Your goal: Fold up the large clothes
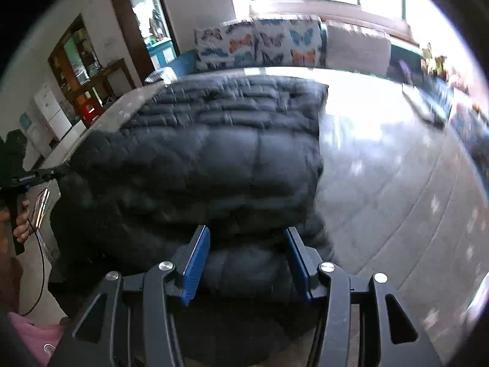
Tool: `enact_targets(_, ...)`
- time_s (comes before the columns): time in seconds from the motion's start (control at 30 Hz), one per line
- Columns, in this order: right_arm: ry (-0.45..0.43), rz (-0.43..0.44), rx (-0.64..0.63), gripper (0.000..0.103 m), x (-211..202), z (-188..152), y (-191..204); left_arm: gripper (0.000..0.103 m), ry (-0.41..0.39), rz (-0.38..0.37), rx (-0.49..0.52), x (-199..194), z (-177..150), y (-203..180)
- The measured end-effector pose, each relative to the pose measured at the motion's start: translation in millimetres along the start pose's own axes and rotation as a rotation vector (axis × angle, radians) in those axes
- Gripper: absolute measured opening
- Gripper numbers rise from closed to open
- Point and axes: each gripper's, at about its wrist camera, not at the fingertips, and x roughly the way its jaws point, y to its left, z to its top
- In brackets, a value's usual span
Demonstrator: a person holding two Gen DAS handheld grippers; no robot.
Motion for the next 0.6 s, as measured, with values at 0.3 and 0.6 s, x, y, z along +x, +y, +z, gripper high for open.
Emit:
enact_targets(0.3,0.088,-0.003,-0.008,0.057,72.2,11.9,18.6,0.015,-0.012,0.016,-0.012,5.4,-6.3,1.8)
enact_targets(0.6,0.042,-0.015,-0.124,0.057,33.0,30.7,47.3,0.018,0.000,0.016,0.009,-30.3,6.0,-2.4)
